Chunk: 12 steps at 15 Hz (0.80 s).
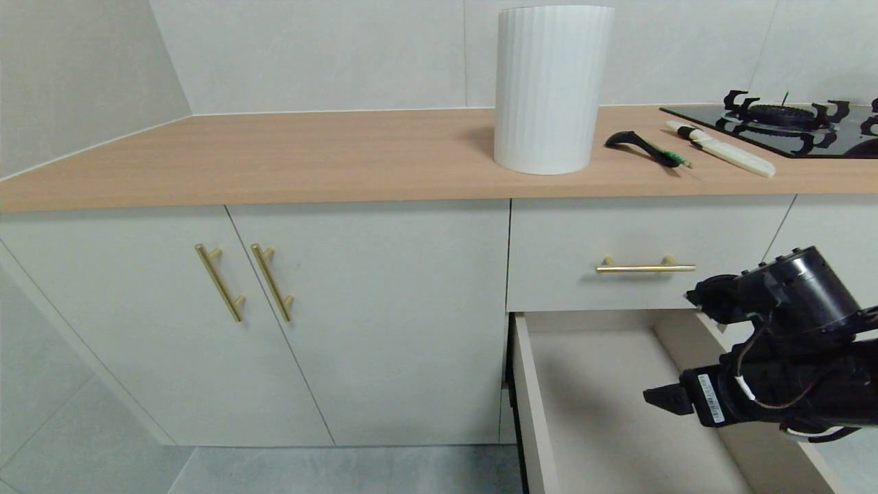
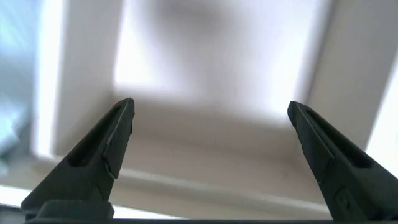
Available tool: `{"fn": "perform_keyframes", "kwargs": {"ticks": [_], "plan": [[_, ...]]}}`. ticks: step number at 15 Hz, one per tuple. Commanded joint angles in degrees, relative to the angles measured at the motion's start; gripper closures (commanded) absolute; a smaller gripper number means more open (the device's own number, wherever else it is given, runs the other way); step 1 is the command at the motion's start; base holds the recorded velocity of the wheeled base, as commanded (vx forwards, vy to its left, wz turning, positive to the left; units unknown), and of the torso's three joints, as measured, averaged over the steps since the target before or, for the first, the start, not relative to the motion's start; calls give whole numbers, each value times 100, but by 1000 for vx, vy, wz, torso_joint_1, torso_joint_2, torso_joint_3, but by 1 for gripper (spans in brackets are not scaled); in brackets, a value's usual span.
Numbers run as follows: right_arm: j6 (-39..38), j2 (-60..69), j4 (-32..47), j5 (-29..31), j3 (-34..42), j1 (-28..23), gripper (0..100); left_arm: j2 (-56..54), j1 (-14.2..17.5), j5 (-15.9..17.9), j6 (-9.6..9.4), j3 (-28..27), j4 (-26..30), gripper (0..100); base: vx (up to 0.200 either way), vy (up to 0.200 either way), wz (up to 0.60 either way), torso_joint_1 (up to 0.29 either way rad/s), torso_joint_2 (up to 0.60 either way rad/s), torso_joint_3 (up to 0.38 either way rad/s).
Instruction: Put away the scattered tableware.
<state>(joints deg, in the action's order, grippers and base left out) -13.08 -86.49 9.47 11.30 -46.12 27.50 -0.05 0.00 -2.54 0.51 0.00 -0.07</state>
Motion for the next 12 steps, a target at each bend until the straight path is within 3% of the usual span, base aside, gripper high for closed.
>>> {"fn": "perform_keyframes", "kwargs": {"ticks": [1, 8, 12], "plan": [[16, 519, -112, 4, 33, -43, 0, 5, 0, -1, 2, 0, -1, 0, 0, 0, 0, 0, 0, 0], [78, 765, -112, 92, 33, -157, 0, 5, 0, -1, 2, 0, -1, 0, 0, 0, 0, 0, 0, 0], [69, 757, -112, 92, 41, -157, 0, 5, 0, -1, 2, 0, -1, 0, 0, 0, 0, 69, -218, -233]]}}
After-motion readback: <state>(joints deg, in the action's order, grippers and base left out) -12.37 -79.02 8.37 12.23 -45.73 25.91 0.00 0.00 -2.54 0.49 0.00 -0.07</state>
